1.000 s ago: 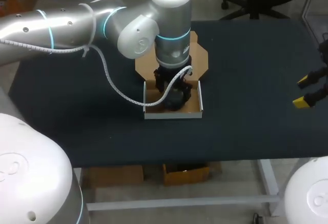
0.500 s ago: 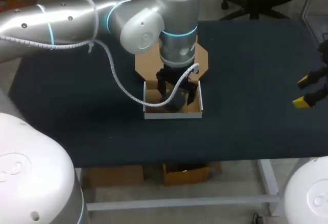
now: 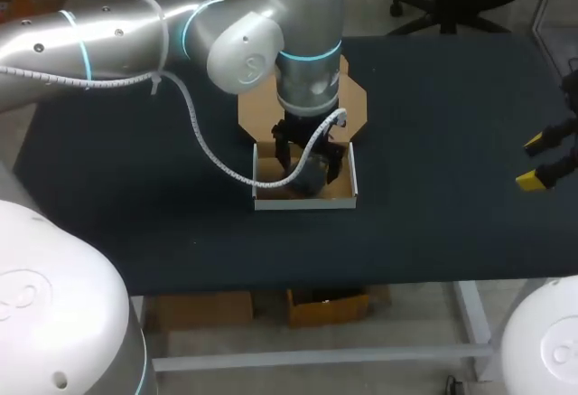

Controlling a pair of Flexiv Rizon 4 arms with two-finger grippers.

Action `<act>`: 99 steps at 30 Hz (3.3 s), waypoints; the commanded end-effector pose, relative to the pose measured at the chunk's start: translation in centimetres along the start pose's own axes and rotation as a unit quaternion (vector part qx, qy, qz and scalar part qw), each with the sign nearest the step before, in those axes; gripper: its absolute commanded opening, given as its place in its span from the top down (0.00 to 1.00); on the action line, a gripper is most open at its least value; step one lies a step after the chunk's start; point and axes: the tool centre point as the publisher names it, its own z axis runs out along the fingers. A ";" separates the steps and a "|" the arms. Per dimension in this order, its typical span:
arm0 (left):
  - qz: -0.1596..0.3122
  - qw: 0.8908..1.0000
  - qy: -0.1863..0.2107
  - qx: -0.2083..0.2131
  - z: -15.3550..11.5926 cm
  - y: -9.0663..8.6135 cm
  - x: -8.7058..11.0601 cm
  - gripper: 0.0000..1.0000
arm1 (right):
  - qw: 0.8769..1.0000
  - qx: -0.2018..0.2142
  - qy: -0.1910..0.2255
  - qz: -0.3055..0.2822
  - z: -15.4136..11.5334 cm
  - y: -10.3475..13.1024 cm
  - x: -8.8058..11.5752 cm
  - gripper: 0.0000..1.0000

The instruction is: Assemble the packaging by folding the flat box into shape, placing the metal phone stand inside, and closing the box properly

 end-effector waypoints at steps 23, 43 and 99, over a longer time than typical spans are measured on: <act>-0.128 0.992 -0.005 0.009 0.6 0.4 -0.3 0.00 | 1.000 -0.001 0.001 -0.001 -0.1 0.0 0.0 0.00; -0.196 0.980 0.006 -0.027 1.8 2.8 2.3 0.00 | 1.000 -0.001 0.001 -0.001 -0.1 0.0 0.0 0.00; -0.245 0.967 0.000 -0.066 1.2 10.2 8.2 0.00 | 1.000 -0.001 0.001 -0.001 -0.1 0.0 0.0 0.00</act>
